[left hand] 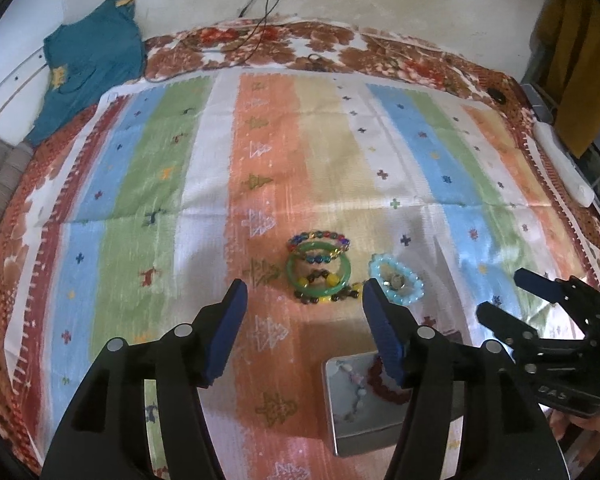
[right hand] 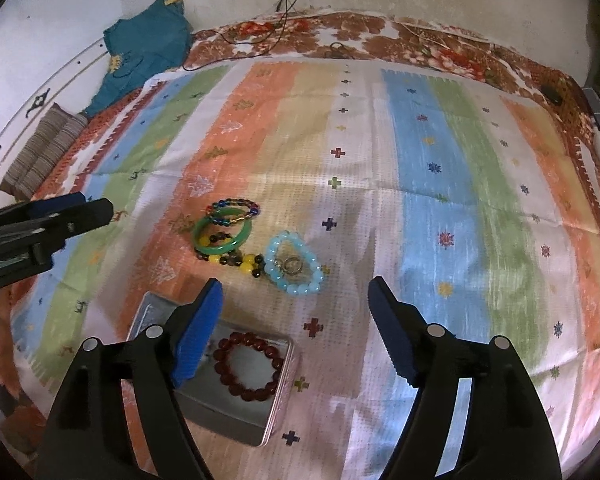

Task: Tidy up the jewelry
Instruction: 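Move the left tool to the multicolour bead bracelet while the right tool approaches the light-blue bracelet, then close the left tool on the multicolour bead bracelet while the right tool grasps the light-blue bracelet, then carry the multicolour bracelet with the left tool while the right tool carries the light-blue bracelet to the tin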

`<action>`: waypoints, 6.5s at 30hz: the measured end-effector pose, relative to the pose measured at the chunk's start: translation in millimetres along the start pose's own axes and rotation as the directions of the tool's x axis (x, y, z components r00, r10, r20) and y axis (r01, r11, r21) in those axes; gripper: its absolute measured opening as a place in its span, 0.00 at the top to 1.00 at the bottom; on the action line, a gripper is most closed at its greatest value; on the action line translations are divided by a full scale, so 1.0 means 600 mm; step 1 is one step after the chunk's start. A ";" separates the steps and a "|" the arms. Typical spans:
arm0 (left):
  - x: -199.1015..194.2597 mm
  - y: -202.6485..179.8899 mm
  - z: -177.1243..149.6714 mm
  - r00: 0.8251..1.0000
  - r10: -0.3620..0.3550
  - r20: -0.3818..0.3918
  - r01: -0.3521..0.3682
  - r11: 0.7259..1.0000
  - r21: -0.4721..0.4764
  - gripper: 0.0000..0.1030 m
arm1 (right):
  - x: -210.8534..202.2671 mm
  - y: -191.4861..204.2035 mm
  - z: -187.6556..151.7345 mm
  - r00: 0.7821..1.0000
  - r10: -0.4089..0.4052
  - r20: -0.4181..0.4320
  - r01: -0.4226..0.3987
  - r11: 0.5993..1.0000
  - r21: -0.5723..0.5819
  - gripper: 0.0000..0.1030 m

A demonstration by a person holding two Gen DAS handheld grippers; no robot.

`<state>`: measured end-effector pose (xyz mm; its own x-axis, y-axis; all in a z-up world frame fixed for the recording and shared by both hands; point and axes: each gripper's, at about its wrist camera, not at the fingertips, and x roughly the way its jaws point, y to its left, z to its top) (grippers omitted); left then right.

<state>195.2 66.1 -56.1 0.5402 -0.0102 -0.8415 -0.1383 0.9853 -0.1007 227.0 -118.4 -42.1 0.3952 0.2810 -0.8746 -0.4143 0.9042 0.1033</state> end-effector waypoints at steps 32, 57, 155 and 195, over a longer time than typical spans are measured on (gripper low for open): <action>0.131 0.011 0.064 0.993 0.077 -0.091 -0.076 0.997 0.012 0.38 | 0.109 -0.021 0.014 0.983 -0.038 -0.180 0.035 0.999 -0.022 0.25; 0.233 0.030 0.077 0.979 0.085 -0.186 -0.083 0.996 0.022 0.39 | 0.187 -0.036 0.024 0.965 -0.039 -0.260 0.035 0.999 -0.022 0.25; 0.072 0.017 0.045 0.994 0.102 -0.036 -0.098 0.988 0.118 0.91 | 0.035 -0.006 0.048 1.000 0.013 -0.008 -0.014 0.999 -0.052 0.88; -0.080 -0.026 -0.035 0.996 -0.045 0.083 0.036 0.994 0.104 0.91 | -0.070 0.053 -0.013 0.994 0.028 0.105 -0.014 0.992 -0.128 0.88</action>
<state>153.7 47.4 -25.1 0.6126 -0.0401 -0.7894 -0.0319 0.9966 -0.0754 190.6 -104.1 -6.0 0.4677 0.3382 -0.8166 -0.5213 0.8516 0.0541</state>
